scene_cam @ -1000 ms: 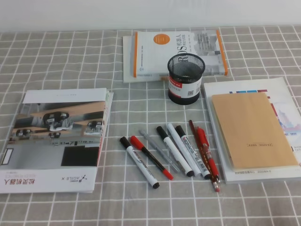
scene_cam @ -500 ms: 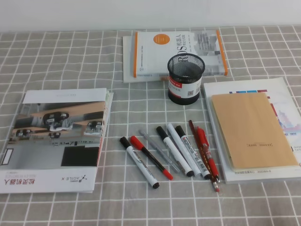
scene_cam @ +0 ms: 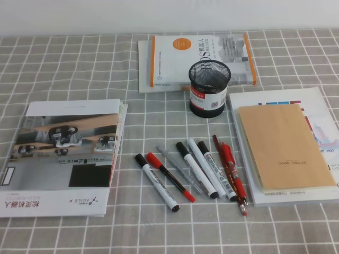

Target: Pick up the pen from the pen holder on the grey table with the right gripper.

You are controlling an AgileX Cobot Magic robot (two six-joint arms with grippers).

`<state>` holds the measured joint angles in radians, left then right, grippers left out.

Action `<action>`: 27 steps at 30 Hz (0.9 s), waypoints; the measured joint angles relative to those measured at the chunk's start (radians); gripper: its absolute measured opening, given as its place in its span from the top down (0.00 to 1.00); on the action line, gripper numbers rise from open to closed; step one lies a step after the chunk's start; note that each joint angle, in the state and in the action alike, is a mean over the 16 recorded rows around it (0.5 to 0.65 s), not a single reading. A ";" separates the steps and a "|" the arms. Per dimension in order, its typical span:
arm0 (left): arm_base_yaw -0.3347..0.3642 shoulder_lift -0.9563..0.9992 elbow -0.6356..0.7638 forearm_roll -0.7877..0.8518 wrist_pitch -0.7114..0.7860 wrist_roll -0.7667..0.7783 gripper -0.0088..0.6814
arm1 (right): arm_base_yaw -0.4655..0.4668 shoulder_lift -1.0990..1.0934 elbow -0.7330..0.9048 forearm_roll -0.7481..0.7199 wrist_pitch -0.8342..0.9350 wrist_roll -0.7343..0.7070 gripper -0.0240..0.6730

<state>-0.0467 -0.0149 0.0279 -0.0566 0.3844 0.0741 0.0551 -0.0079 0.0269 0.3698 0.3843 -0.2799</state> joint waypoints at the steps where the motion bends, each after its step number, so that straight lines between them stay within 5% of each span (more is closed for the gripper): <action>1: 0.000 0.000 0.000 0.000 0.000 0.000 0.99 | 0.000 0.000 0.000 0.000 0.000 0.000 0.98; 27: 0.000 0.000 0.000 0.000 0.000 0.000 0.99 | 0.000 0.000 0.000 0.004 0.000 -0.001 0.98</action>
<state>-0.0467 -0.0149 0.0279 -0.0566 0.3844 0.0741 0.0551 -0.0079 0.0269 0.3734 0.3846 -0.2805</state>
